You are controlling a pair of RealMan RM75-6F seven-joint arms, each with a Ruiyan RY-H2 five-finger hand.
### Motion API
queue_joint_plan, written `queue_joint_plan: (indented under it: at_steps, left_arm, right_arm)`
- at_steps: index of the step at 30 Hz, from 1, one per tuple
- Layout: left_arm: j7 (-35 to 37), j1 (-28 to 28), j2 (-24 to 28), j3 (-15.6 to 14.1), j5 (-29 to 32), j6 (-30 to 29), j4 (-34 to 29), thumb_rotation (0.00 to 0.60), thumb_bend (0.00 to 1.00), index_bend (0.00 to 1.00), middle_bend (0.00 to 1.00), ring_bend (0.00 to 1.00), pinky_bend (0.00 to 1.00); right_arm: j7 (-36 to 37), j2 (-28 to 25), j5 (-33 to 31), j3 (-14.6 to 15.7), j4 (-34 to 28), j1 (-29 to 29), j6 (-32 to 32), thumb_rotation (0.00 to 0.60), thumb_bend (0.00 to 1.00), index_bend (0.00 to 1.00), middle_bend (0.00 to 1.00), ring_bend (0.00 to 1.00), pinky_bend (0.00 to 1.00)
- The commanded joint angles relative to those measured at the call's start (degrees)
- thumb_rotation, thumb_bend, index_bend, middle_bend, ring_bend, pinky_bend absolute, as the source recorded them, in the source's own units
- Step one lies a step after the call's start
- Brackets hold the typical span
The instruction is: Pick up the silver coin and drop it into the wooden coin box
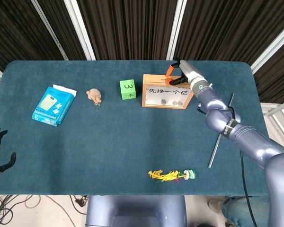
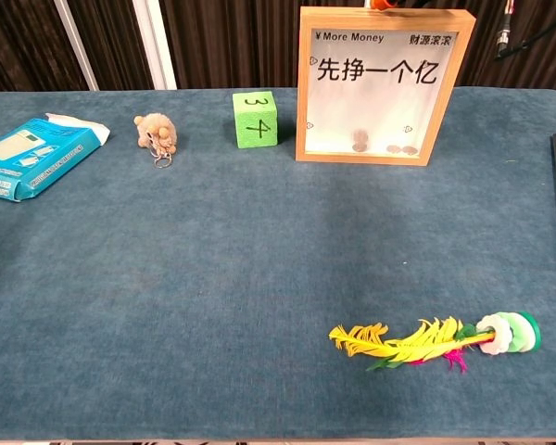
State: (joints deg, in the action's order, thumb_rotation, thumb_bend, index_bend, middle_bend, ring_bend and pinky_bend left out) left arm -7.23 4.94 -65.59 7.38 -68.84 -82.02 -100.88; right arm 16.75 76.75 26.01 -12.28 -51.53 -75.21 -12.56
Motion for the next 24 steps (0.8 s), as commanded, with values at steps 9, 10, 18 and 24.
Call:
queue_joint_plan:
  at_steps: [9, 10, 18, 24]
  left_arm:
    - [-0.02, -0.01, 0.00, -0.04, -0.05, -0.06, 0.04, 0.600, 0.40, 0.15, 0.03, 0.04, 0.00]
    - [-0.06, -0.01, -0.01, -0.06, -0.06, -0.05, 0.03, 0.600, 0.40, 0.15, 0.03, 0.04, 0.00]
    - [-0.14, 0.02, 0.01, -0.24, -0.39, -0.01, 0.03, 0.600, 0.40, 0.15, 0.03, 0.04, 0.00]
    - [-0.28, -0.08, -0.06, -0.55, -1.20, -0.37, 0.26, 0.600, 0.40, 0.15, 0.03, 0.04, 0.00]
  right_arm:
    - [0.83, -4.72, 4.52, -4.10, -7.98, 3.42, -10.08, 0.600, 0.49, 0.45, 0.01, 0.00, 0.00]
    - [0.42, -5.80, 5.41, -4.36, -9.91, 4.15, -11.97, 0.600, 0.49, 0.45, 0.01, 0.00, 0.00]
    - [-9.17, -15.08, 13.33, -1.59, -31.13, 13.87, -35.10, 0.600, 0.49, 0.34, 0.01, 0.00, 0.00]
    - [-19.82, -18.36, 24.61, 5.49, -45.18, 24.63, -53.58, 0.600, 0.49, 0.27, 0.01, 0.00, 0.00]
